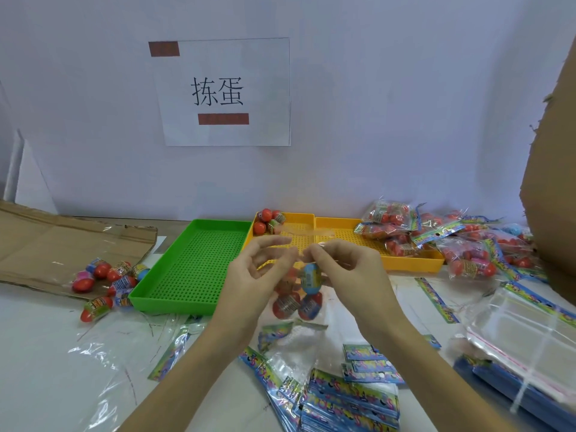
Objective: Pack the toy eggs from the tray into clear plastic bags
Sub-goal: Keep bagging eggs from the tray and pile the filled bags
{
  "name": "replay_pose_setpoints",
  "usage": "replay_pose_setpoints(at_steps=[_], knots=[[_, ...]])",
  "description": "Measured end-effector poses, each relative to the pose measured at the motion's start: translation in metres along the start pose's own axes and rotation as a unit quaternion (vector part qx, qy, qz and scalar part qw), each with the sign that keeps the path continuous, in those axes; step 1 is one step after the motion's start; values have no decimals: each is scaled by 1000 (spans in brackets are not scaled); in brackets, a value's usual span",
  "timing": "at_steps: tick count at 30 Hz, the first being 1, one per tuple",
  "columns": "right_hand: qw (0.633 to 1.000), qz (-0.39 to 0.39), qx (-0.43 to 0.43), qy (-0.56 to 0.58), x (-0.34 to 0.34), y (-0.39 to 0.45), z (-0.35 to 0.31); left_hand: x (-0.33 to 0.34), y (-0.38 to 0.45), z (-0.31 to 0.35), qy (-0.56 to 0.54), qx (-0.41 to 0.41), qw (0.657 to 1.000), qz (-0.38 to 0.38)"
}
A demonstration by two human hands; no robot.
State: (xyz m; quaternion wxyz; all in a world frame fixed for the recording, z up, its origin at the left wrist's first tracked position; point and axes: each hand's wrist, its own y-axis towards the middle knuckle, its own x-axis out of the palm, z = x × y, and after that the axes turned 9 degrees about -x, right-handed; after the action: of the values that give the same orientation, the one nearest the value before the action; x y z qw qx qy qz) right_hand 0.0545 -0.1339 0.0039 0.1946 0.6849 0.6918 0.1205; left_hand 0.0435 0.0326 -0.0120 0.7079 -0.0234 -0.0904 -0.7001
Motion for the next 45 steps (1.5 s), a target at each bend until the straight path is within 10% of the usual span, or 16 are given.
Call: replay_pose_setpoints(at_steps=[12,19,26,45], knots=[[997,21,1,-77,-2,3,2,-12,4,9,-34,-40,998,22],[839,59,-412,-351,4,-4,1,-7,1,13,-33,-34,999,-5],[898,-30,-345,-273,2,-2,4,-9,-3,18,0,-17,998,-53],[829,-48,-439,-344,-12,7,-1,-15,-6,17,198,97,972,-84]])
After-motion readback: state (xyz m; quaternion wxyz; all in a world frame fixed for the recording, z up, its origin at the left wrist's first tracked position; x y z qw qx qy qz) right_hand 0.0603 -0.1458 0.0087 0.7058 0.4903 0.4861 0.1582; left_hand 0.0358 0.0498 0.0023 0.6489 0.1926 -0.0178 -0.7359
